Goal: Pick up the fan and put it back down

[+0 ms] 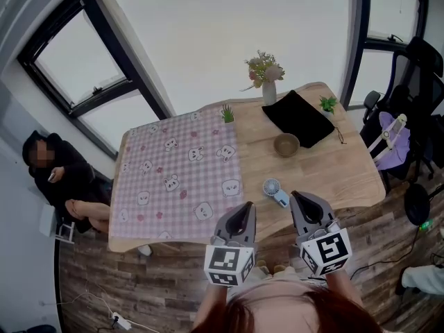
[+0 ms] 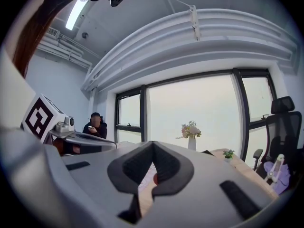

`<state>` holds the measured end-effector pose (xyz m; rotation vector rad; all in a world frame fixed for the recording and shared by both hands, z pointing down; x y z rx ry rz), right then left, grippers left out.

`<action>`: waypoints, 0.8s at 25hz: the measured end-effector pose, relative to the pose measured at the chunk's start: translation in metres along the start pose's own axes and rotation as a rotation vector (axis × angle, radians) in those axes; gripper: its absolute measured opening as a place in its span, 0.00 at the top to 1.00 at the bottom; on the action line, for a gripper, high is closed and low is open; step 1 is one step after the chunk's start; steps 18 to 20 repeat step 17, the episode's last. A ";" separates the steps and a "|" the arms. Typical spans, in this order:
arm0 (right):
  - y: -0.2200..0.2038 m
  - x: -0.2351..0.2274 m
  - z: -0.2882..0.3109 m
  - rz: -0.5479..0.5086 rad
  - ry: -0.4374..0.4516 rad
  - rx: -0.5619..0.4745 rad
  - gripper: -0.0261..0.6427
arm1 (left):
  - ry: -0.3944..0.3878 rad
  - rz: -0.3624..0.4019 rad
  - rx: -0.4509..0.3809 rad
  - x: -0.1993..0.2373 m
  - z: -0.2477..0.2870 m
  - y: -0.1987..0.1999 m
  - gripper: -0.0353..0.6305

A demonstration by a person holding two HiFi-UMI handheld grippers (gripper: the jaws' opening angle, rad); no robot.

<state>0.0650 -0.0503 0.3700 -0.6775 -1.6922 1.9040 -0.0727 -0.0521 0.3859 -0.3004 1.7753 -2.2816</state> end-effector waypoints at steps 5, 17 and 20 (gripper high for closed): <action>0.001 0.000 0.004 0.000 -0.004 0.000 0.96 | -0.009 0.000 -0.002 0.002 0.004 0.001 0.93; 0.005 0.002 0.008 -0.005 -0.002 0.000 0.96 | -0.016 -0.003 -0.005 0.002 0.004 0.004 0.93; 0.005 0.002 0.008 -0.005 -0.002 0.000 0.96 | -0.016 -0.003 -0.005 0.002 0.004 0.004 0.93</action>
Point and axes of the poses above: the fingertips, and each gripper's own axes: z forward along the fingers, x to its left, y out of its top, the point moved 4 cm from there along -z, backward along the fingers, and after that the axes turned 15 degrees about y, right-handed, at the moved point
